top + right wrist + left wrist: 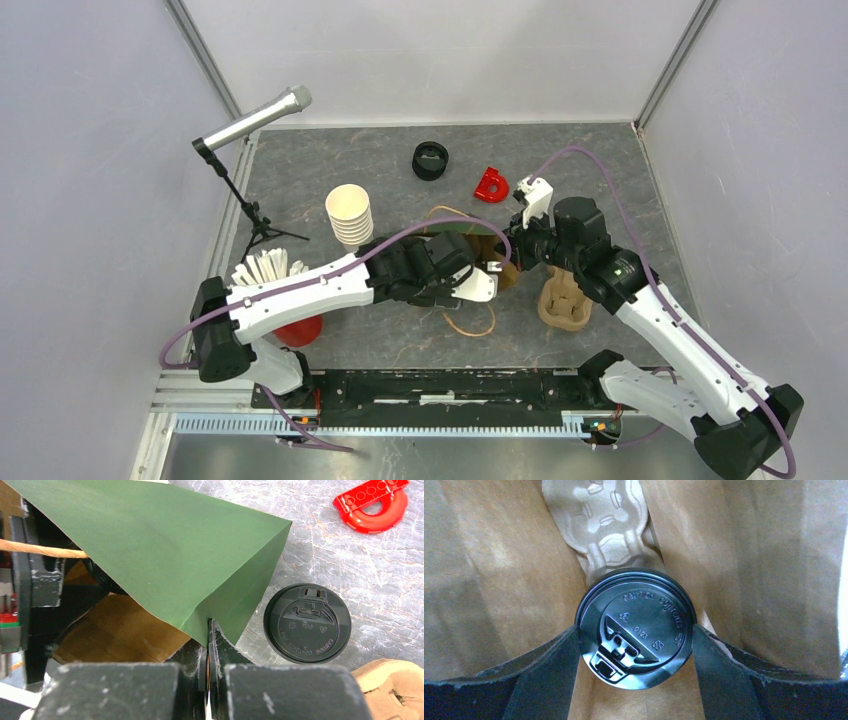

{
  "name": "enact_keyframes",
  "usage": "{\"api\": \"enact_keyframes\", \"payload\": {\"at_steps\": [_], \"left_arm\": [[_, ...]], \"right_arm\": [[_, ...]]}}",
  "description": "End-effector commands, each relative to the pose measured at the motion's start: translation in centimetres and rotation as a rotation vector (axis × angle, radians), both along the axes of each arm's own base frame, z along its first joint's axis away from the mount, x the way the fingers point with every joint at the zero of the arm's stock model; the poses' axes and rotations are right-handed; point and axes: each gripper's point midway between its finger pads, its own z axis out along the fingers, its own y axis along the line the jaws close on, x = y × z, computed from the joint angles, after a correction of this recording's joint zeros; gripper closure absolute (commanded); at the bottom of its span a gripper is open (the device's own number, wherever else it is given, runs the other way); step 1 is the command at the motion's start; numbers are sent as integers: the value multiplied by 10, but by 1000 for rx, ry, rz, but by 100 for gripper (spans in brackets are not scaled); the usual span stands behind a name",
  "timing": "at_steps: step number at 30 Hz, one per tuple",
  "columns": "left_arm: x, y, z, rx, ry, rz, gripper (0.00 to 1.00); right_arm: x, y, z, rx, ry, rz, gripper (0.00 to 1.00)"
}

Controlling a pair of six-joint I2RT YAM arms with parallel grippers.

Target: Pack the takeout coffee

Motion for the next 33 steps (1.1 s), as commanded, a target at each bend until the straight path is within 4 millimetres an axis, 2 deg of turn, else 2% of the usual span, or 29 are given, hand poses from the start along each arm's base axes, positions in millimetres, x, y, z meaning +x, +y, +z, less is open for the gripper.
{"api": "enact_keyframes", "payload": {"at_steps": [1,11,15,20,24,27,30,33], "left_arm": [[9,5,-2,35,-69,4,59],[22,-6,-16,38,-118,6,59],[26,-10,-14,24,-142,10,59],[27,-8,-11,30,-147,13,59],[27,1,-13,68,-155,19,59],[28,2,-12,83,-165,9,60],[28,-3,-3,60,-159,13,59],[28,-3,-4,73,-149,12,60]], "right_arm": [[-4,0,-6,-25,7,29,100],[-4,9,-3,-5,19,64,100],[-4,10,-6,-1,37,60,100],[-1,13,-2,41,66,20,100],[0,13,0,64,83,-9,100],[1,9,3,44,80,-28,99],[3,1,3,20,75,-66,81],[-2,-2,-6,37,59,-68,74]]}}
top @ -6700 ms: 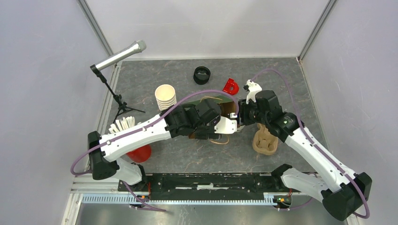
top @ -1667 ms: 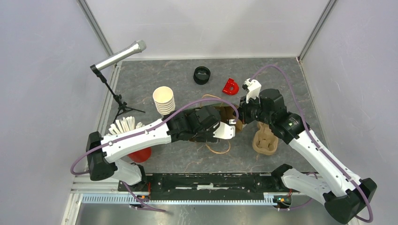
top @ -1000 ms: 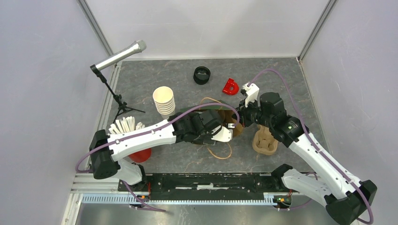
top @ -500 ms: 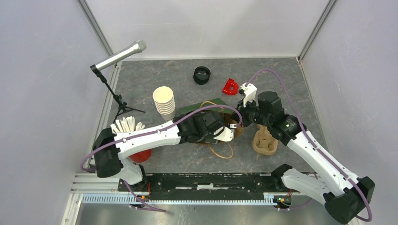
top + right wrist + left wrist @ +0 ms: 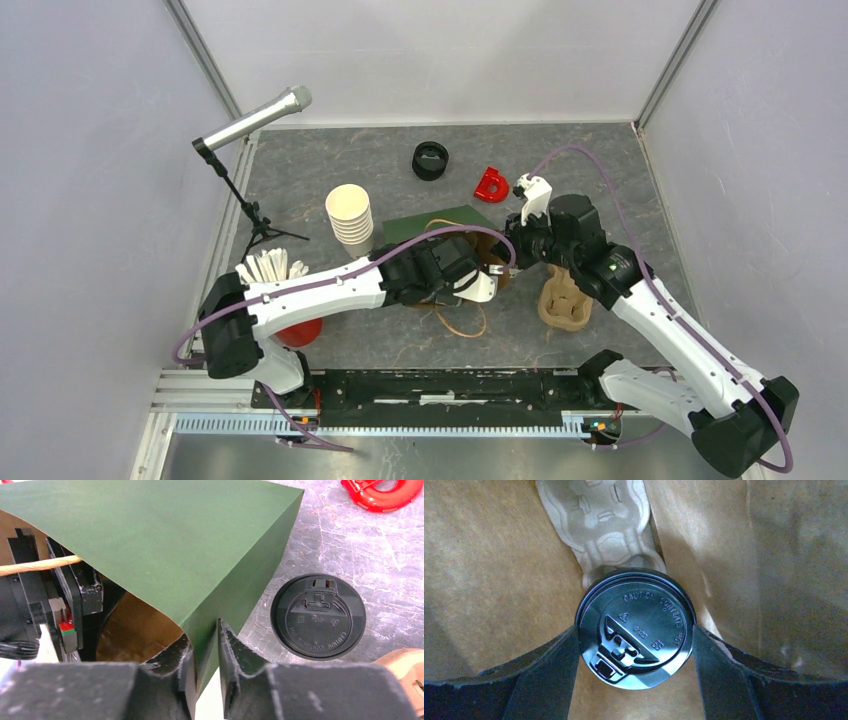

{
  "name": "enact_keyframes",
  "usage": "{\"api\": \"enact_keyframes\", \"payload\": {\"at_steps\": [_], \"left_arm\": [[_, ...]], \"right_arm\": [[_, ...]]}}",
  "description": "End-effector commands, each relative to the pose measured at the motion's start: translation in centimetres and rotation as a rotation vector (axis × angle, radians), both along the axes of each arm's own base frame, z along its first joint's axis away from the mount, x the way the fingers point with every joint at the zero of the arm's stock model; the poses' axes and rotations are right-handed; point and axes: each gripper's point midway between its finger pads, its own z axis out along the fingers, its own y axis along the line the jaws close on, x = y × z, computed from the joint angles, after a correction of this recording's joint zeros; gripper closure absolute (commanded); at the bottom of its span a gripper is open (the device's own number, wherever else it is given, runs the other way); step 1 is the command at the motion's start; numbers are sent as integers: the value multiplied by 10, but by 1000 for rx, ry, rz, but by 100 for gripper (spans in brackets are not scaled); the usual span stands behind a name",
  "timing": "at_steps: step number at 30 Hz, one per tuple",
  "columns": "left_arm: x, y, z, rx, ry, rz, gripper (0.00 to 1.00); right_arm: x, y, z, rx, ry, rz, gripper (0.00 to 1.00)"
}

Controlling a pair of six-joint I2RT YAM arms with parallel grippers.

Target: Pack the takeout coffee

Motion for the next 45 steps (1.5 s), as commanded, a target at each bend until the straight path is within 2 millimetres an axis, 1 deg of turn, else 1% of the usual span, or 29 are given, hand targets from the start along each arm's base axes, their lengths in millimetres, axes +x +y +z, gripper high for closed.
{"api": "enact_keyframes", "payload": {"at_steps": [1,2,4,8,10,12,14,16,18,20,25,27,28,30,31,32,36,39,42,45], "left_arm": [[6,-8,16,0,-32,-23,60],[5,-8,16,0,-30,-24,60],[6,-10,18,-3,-29,-20,60],[8,-13,21,0,-32,-22,60],[8,-14,20,8,-29,-23,60],[9,-14,21,6,-30,-21,60],[9,-15,22,3,-30,-19,60],[9,-15,22,2,-30,-18,60],[9,-17,22,-2,-28,-20,60],[9,-18,24,-9,-28,-22,60],[10,-20,26,-13,-26,-23,60],[9,-20,26,-8,-24,-22,60],[10,-19,27,-4,-28,-22,60],[12,-20,29,6,-39,-22,60],[14,-20,31,12,-49,-23,60],[15,-20,32,20,-59,-25,60],[21,-14,34,81,-105,-36,60],[24,-16,34,87,-119,-44,60],[26,-19,30,91,-129,-54,64],[31,-26,33,45,-160,-53,67]], "right_arm": [[-5,-9,-2,15,-32,-37,69],[-6,-11,-4,15,-42,-45,67],[-6,-15,-5,17,-61,-61,67],[-9,-10,-8,40,-63,-36,67],[-10,-11,-13,39,-55,-36,65],[-12,-12,-14,46,-55,-40,63],[-13,-16,-12,61,-69,-67,62],[-13,-22,-9,77,-88,-103,57],[-12,-26,-7,107,-120,-134,56],[-9,-29,-7,131,-145,-169,58],[-2,-22,-10,154,-126,-177,63],[-1,-20,-10,156,-121,-171,69],[0,-19,-9,160,-125,-168,75],[0,-17,-6,160,-134,-156,92],[0,-17,-4,158,-136,-150,98],[-1,-16,-5,156,-133,-143,100],[-7,-12,-5,152,-120,-102,100],[-8,-11,-5,148,-115,-88,100],[-9,-6,-3,151,-111,-58,100],[-10,-2,0,140,-103,-29,100]]}}
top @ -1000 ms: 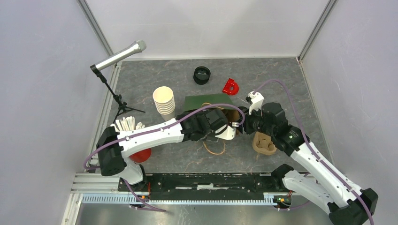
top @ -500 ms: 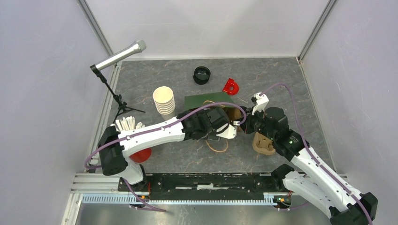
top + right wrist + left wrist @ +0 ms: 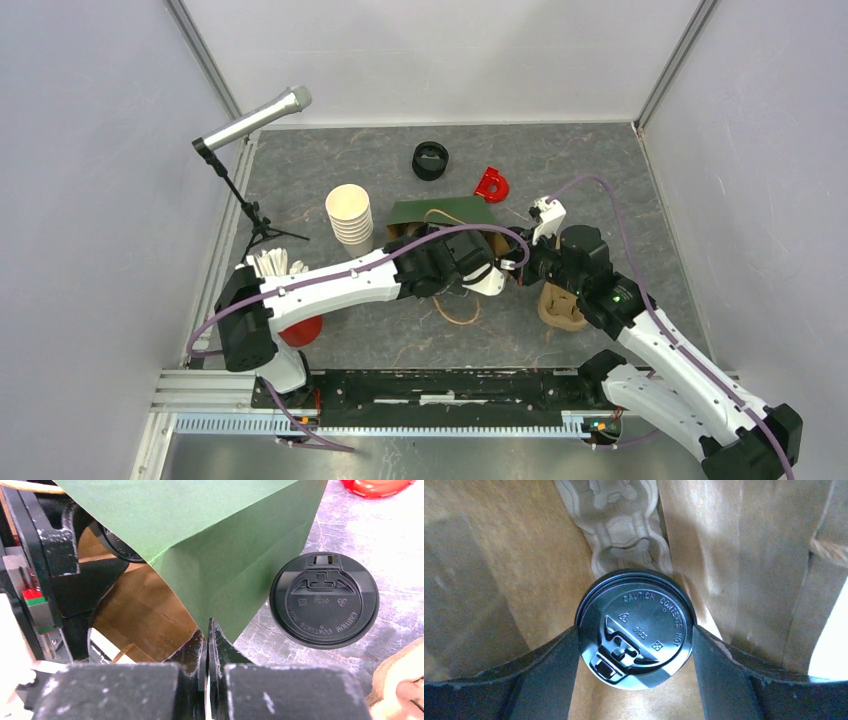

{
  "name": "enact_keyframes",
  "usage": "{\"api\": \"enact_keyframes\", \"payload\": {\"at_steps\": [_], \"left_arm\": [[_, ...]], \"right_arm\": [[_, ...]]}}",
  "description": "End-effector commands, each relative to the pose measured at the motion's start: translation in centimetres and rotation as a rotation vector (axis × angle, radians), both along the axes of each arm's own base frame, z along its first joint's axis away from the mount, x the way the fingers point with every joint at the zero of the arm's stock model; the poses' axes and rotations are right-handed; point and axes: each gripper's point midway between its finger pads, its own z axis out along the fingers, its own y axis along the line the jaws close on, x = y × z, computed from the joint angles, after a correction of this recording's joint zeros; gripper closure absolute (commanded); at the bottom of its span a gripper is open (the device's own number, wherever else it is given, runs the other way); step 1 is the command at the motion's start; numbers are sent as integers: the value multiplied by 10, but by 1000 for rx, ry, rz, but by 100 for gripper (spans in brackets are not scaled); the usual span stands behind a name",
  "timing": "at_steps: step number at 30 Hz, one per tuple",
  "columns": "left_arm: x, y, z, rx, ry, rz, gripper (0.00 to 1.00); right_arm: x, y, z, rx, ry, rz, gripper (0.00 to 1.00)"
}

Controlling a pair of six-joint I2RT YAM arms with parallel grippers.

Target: Pack the takeout coffee

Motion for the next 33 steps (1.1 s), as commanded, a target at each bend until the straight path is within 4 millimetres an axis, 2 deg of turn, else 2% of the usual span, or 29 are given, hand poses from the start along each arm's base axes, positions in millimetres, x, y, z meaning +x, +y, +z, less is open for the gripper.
{"api": "enact_keyframes", "payload": {"at_steps": [1,4,13,19,33], "left_arm": [[13,-17,18,-70,-83,-36,67],[9,-24,28,-145,-72,-46,67],[2,-10,30,-228,-56,-41,66],[-8,0,17,-248,-5,-38,67],[-6,8,-3,-184,55,-21,66]], "right_arm": [[1,12,31,21,-57,71,100],[-1,18,36,15,-62,123,100],[-4,18,32,-2,-35,152,100],[-4,17,31,-5,-16,148,100],[0,20,29,-8,1,148,100]]}}
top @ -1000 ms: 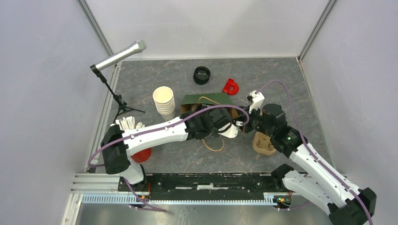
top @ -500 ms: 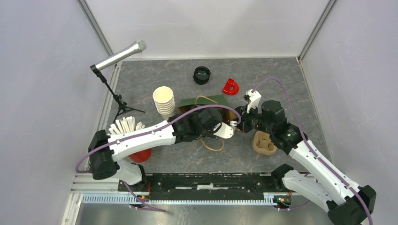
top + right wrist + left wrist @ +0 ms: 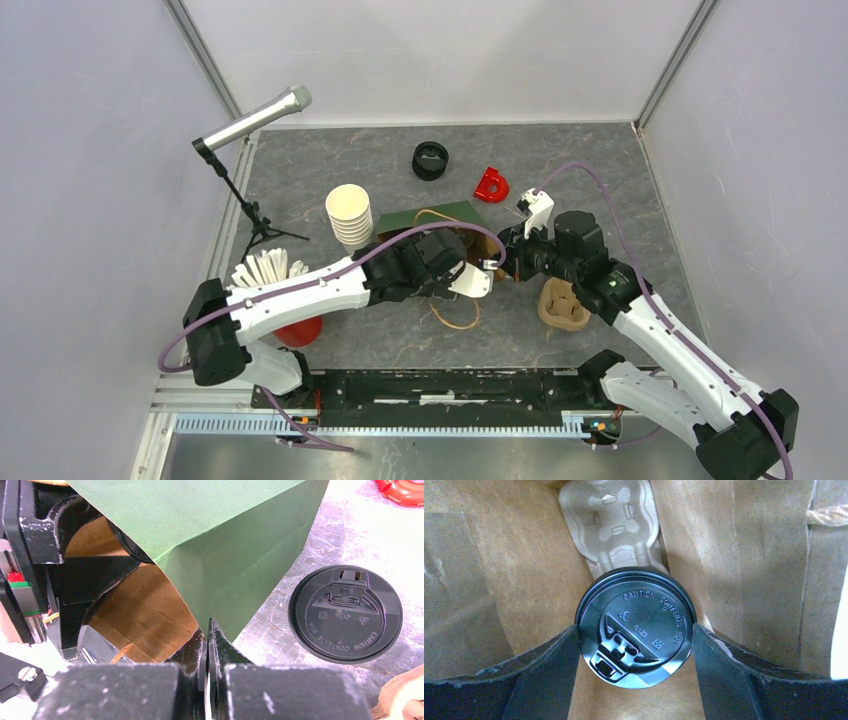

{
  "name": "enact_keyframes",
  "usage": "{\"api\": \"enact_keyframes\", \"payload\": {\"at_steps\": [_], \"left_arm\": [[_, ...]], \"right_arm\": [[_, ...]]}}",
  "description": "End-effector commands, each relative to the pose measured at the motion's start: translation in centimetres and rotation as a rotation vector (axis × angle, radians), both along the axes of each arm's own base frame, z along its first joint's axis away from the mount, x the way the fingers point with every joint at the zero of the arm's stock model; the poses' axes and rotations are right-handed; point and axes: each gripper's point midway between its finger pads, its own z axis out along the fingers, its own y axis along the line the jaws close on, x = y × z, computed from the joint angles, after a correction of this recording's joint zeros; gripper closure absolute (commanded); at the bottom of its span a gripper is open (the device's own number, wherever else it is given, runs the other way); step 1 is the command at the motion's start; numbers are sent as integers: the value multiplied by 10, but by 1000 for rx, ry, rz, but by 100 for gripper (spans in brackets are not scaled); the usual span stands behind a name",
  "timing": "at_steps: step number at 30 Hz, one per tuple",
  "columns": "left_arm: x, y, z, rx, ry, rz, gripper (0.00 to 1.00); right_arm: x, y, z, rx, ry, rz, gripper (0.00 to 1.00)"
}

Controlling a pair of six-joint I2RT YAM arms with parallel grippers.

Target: Pack the takeout coffee

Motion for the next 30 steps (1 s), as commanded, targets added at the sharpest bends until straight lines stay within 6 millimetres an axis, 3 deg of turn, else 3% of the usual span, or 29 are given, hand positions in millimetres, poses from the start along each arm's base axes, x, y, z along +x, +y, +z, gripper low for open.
{"api": "enact_keyframes", "payload": {"at_steps": [1,30], "left_arm": [[3,-3,2,-13,7,18,66],[16,9,-11,74,-63,18,68]], "right_arm": [[3,4,19,26,-37,16,100],[-1,0,10,20,-18,5,100]]}}
